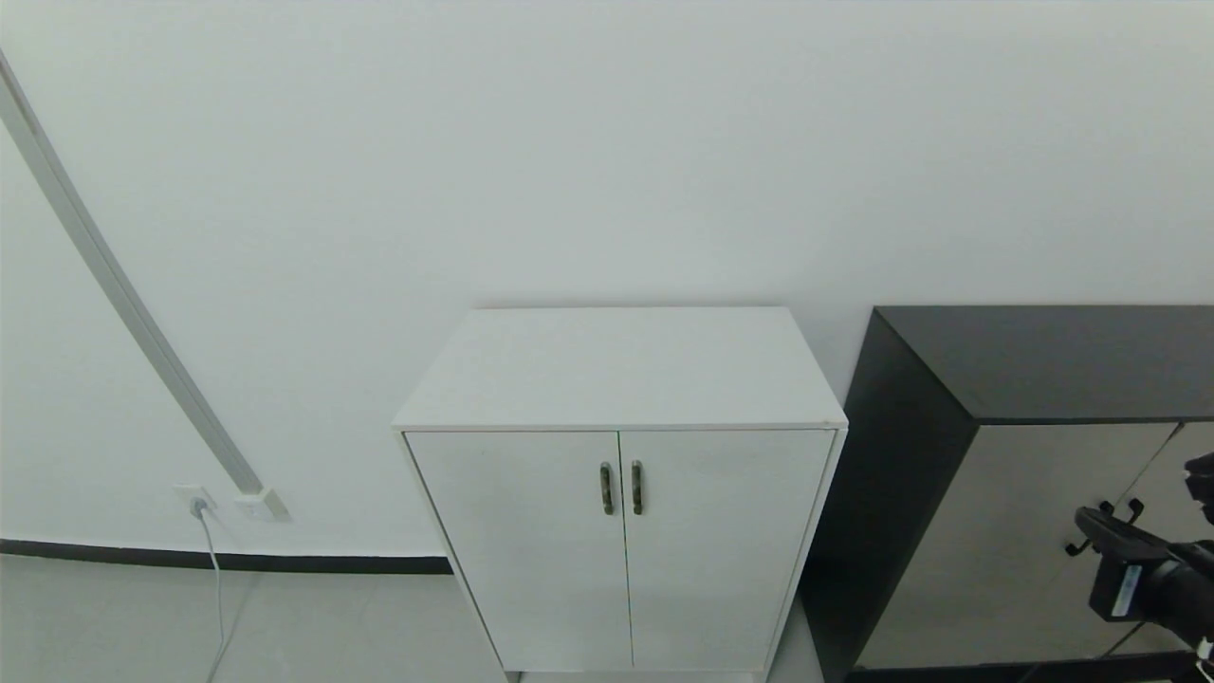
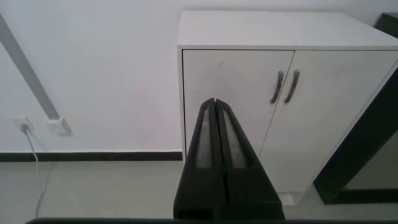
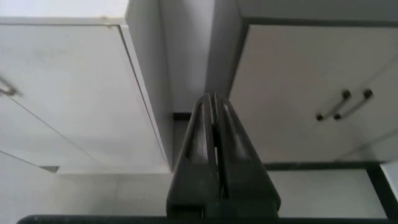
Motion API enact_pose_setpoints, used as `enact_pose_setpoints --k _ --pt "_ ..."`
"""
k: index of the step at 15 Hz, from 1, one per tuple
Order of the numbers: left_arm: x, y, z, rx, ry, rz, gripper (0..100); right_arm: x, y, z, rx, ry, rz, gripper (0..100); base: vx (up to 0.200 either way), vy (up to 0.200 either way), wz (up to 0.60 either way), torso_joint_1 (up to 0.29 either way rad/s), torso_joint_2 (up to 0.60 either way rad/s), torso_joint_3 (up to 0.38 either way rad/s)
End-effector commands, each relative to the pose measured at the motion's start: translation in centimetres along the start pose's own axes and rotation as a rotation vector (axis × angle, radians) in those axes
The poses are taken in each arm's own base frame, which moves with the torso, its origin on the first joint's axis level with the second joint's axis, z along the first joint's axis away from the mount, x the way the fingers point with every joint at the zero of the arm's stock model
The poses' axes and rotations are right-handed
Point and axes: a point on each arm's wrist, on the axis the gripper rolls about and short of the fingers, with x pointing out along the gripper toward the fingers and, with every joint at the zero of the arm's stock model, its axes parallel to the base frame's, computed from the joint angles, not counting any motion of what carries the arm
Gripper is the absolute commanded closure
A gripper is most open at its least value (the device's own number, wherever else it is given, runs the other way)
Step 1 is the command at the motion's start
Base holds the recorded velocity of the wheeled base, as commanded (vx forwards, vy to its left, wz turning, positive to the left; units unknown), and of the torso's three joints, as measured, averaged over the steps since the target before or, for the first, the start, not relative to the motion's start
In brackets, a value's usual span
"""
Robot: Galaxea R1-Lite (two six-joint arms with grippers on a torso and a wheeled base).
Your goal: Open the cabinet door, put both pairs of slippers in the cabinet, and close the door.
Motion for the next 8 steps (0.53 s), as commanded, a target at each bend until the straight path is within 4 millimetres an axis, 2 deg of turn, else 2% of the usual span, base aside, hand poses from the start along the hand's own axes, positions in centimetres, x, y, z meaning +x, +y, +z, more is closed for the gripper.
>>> enact_pose_setpoints --k 1,3,8 --pt "0.0 0.0 0.0 -0.001 0.0 0.0 100 -3.9 -1.0 0.8 0.008 -0.064 -0.009 100 0.0 0.0 0.0 0.0 0.0 0.0" --pt "0.0 0.0 0.0 -0.001 0.0 0.0 100 -5.8 -1.2 0.1 0.008 -0.029 0.017 100 0.0 0.0 0.0 0.0 0.0 0.0" --pt "0.0 0.0 0.0 -0.004 0.0 0.0 100 -10.3 -1.8 -3.2 0.004 0.101 0.089 100 0.0 0.0 0.0 0.0 0.0 0.0"
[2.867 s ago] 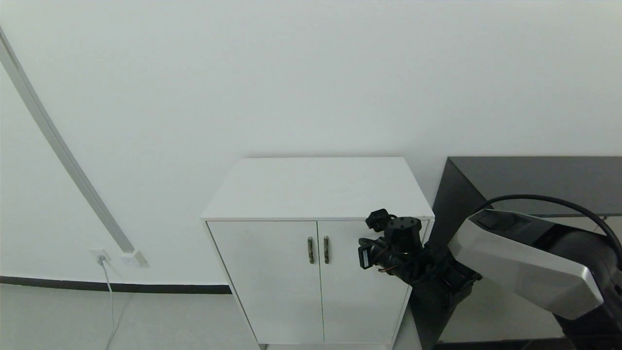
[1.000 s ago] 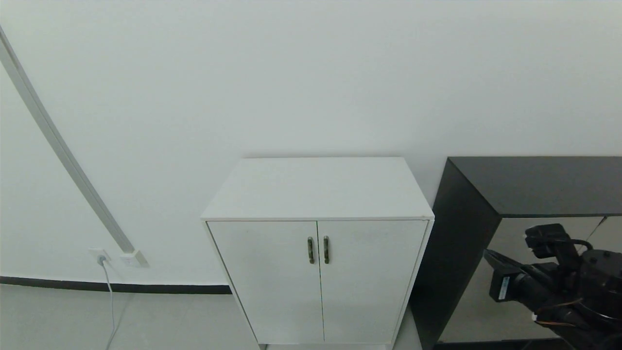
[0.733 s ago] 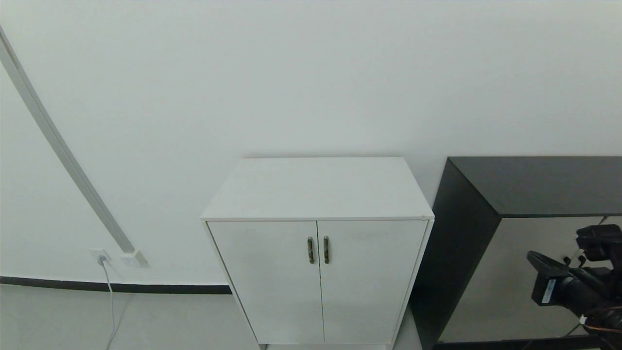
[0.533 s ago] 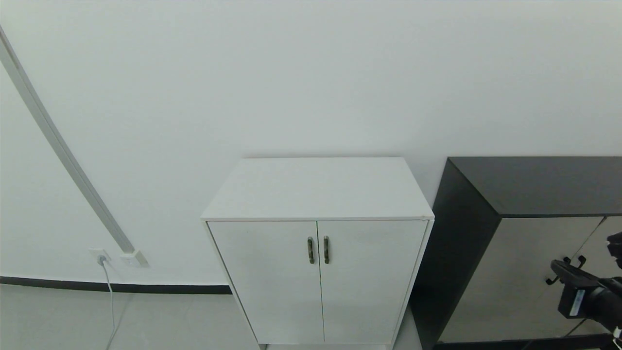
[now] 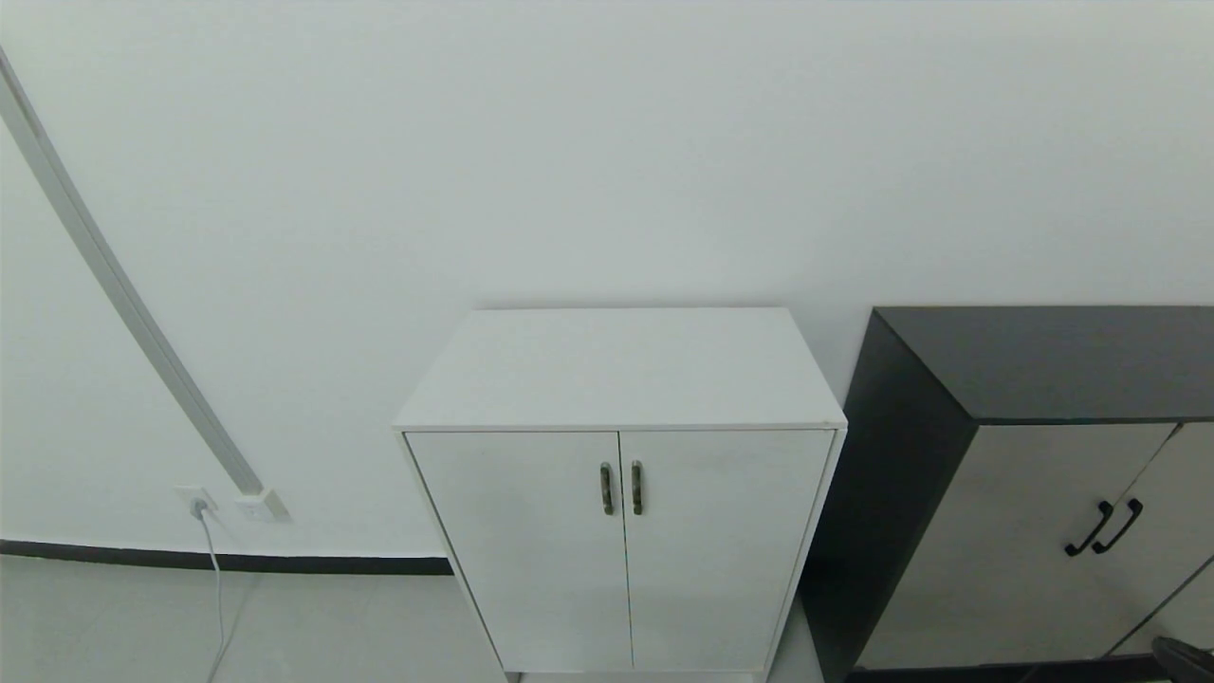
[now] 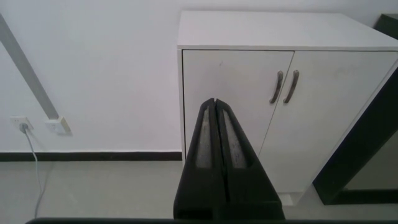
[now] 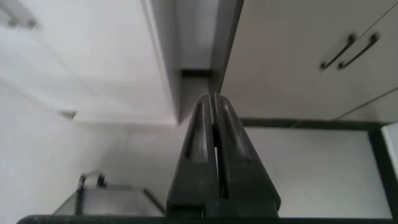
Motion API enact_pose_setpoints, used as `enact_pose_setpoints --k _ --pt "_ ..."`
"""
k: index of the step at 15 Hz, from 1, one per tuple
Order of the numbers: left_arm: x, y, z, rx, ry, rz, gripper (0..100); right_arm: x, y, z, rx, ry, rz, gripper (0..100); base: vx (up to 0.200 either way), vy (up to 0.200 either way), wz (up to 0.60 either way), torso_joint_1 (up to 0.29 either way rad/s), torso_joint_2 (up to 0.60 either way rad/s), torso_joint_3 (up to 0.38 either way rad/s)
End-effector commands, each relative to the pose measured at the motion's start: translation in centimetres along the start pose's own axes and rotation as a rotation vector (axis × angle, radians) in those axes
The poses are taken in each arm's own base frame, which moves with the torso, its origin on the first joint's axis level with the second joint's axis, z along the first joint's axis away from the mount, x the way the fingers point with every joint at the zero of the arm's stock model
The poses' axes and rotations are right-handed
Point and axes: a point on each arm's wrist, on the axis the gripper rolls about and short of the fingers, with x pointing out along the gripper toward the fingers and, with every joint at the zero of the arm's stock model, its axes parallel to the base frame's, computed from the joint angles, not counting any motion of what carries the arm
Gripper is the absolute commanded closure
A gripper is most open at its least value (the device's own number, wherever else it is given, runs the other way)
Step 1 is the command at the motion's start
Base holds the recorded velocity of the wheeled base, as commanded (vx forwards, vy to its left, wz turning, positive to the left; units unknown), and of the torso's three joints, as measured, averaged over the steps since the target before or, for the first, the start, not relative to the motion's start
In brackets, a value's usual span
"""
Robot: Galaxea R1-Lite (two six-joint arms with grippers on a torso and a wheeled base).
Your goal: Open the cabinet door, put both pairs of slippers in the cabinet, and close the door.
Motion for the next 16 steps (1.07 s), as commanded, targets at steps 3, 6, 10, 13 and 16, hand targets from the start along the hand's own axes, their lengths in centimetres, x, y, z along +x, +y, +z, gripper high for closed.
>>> enact_pose_setpoints --k 3,6,10,13,16 --pt "0.0 0.0 0.0 0.0 0.0 0.0 100 -3.1 -0.3 -2.0 0.016 -0.07 0.019 100 0.0 0.0 0.0 0.0 0.0 0.0" --pt "0.0 0.0 0.0 0.0 0.0 0.001 100 -4.6 -0.4 -4.1 0.013 -0.061 0.022 100 0.0 0.0 0.0 0.0 0.0 0.0" --pt "0.0 0.0 0.0 0.0 0.0 0.0 100 -5.5 -0.5 -4.6 0.019 -0.145 0.018 100 0.0 0.0 0.0 0.0 0.0 0.0" --pt "0.0 0.0 0.0 0.0 0.0 0.0 100 -5.9 -0.6 -4.7 -0.008 -0.202 0.004 100 0.0 0.0 0.0 0.0 0.0 0.0" --pt "0.0 0.0 0.0 0.0 0.0 0.0 100 -6.5 -0.7 -5.0 -0.091 -0.29 0.057 100 0.0 0.0 0.0 0.0 0.0 0.0"
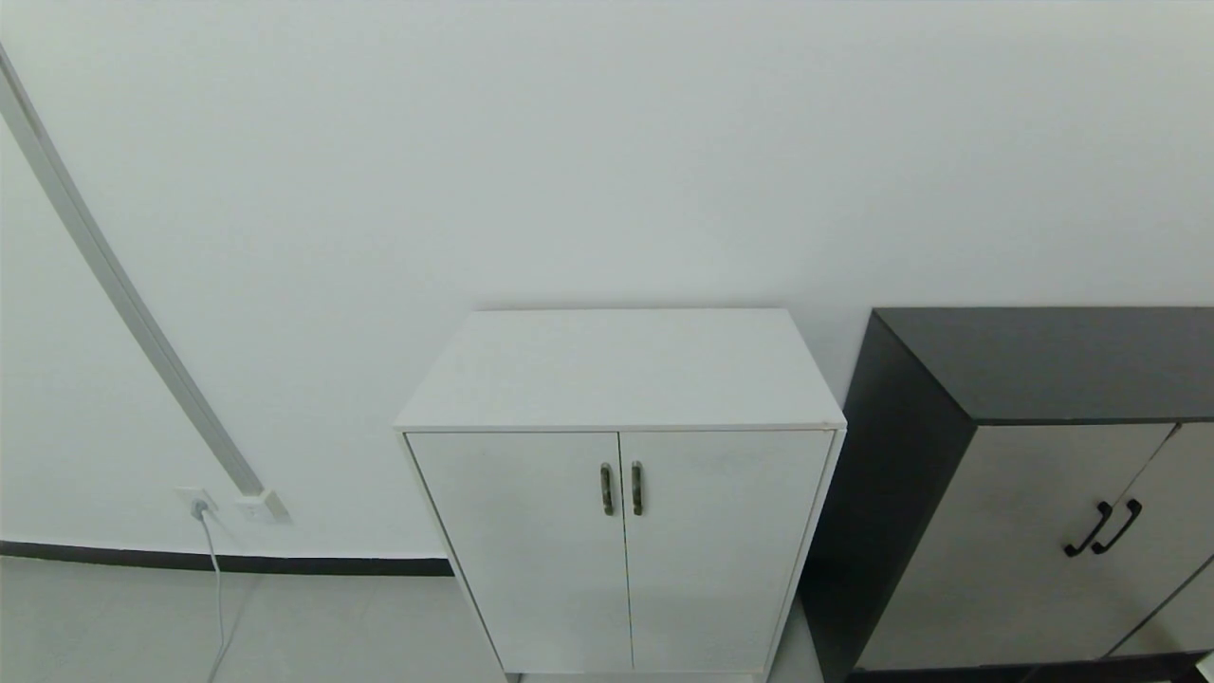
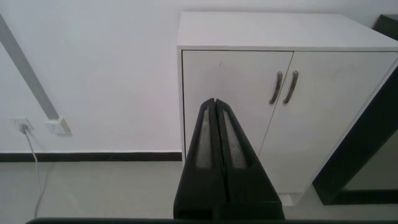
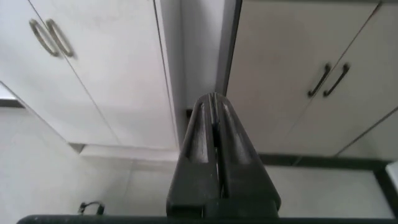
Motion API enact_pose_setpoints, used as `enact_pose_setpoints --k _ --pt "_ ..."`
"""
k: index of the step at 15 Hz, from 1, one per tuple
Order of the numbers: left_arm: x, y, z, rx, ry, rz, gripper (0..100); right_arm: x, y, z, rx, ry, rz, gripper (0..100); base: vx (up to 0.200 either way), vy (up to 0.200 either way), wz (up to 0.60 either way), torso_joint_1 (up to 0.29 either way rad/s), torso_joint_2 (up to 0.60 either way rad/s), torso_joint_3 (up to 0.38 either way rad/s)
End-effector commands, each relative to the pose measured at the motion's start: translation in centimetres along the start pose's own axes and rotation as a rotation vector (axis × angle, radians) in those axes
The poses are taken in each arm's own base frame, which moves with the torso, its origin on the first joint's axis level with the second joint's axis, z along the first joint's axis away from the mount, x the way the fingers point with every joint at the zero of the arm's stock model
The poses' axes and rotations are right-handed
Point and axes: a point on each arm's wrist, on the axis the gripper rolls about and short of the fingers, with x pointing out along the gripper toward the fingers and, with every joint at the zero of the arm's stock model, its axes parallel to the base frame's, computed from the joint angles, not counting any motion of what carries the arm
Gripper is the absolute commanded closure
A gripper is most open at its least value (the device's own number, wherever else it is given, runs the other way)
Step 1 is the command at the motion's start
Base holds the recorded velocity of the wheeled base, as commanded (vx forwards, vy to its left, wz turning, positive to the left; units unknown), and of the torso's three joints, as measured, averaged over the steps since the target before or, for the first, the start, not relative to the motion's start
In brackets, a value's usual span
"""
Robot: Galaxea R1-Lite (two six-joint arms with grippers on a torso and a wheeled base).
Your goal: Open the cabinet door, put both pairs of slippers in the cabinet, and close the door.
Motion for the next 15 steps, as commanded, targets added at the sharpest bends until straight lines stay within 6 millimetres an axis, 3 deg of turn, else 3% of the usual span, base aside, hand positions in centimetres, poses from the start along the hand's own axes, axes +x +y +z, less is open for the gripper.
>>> enact_pose_setpoints --k 1,6,12,15 --pt "0.0 0.0 0.0 -0.002 0.0 0.0 100 -0.36 -0.13 -0.07 -0.02 -0.05 0.014 100 0.0 0.0 0.0 0.0 0.0 0.0" --pt "0.0 0.0 0.0 0.0 0.0 0.0 100 -0.68 -0.18 -0.17 0.004 -0.119 0.008 100 0.0 0.0 0.0 0.0 0.0 0.0" --pt "0.0 0.0 0.0 -0.002 0.0 -0.001 100 -0.77 0.35 -0.69 -0.01 -0.078 0.291 100 0.0 0.0 0.0 0.0 0.0 0.0" --pt "0.0 0.0 0.0 0.0 0.0 -0.001 100 -0.67 0.33 -0.71 0.047 -0.064 0.124 100 0.0 0.0 0.0 0.0 0.0 0.0"
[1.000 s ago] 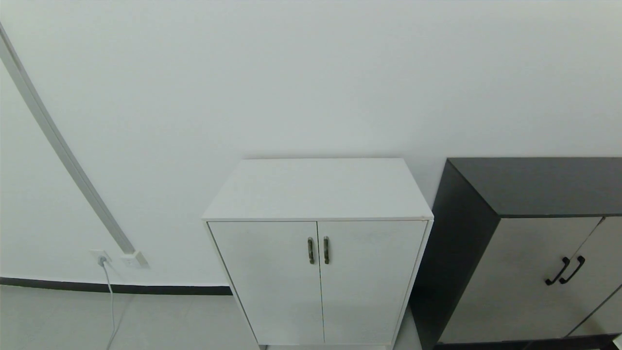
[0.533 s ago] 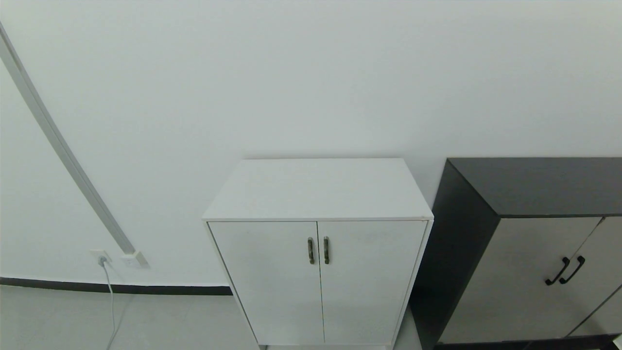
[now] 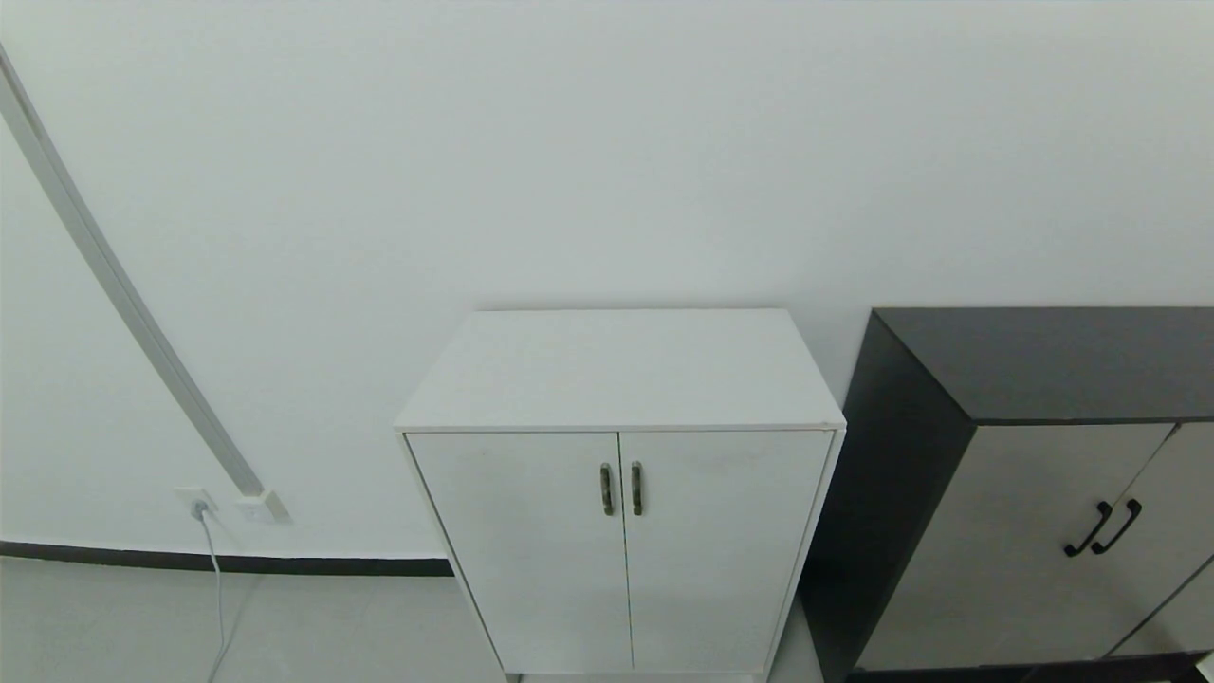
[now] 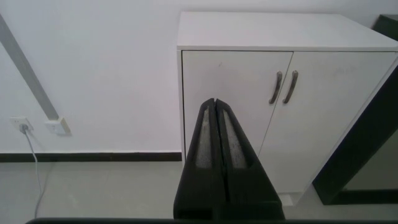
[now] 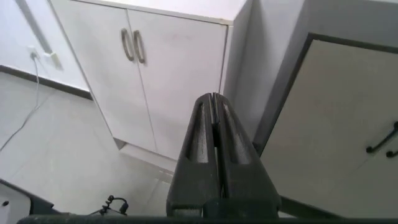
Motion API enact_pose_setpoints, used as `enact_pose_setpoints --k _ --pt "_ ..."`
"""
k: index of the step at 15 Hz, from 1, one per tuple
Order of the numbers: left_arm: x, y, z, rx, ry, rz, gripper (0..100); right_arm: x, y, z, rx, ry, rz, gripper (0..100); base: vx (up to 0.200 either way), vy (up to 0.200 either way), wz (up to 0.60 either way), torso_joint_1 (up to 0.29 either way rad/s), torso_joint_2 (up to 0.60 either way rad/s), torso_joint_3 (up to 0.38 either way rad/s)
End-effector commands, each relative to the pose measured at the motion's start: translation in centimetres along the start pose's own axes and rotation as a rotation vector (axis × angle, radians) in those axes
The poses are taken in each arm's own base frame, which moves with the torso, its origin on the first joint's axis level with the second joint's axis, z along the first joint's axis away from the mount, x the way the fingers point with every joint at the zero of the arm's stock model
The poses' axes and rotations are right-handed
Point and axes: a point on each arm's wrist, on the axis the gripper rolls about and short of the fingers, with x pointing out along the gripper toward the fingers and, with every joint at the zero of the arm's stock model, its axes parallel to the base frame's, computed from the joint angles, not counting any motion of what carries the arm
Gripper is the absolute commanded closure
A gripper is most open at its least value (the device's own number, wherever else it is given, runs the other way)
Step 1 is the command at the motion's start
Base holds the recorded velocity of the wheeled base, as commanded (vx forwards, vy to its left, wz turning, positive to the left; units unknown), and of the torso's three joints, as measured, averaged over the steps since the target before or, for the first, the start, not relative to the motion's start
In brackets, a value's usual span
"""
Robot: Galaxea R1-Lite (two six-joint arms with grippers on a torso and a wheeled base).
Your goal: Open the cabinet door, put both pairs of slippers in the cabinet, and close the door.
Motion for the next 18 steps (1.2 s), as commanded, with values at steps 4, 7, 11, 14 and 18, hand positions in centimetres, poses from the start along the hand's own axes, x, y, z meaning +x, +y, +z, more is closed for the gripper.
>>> enact_pose_setpoints --k 4,7,11,14,18 --pt "0.0 0.0 0.0 0.0 0.0 0.001 100 0.07 0.07 0.06 0.023 0.01 -0.147 100 0.0 0.0 0.0 0.0 0.0 0.0" --pt "0.0 0.0 0.0 0.0 0.0 0.001 100 -0.09 0.2 0.04 0.027 -0.008 -0.22 100 0.0 0.0 0.0 0.0 0.0 0.0" --pt "0.0 0.0 0.0 0.001 0.0 0.001 100 -0.61 0.42 -0.22 0.016 -0.083 -0.243 100 0.0 0.0 0.0 0.0 0.0 0.0" --pt "0.0 0.0 0.0 0.004 0.0 0.001 100 -0.64 0.3 -0.2 0.103 -0.095 -0.296 100 0.0 0.0 0.0 0.0 0.0 0.0" --pt "0.0 0.0 0.0 0.006 0.0 0.001 100 -0.63 0.27 -0.19 0.128 -0.102 -0.305 100 0.0 0.0 0.0 0.0 0.0 0.0"
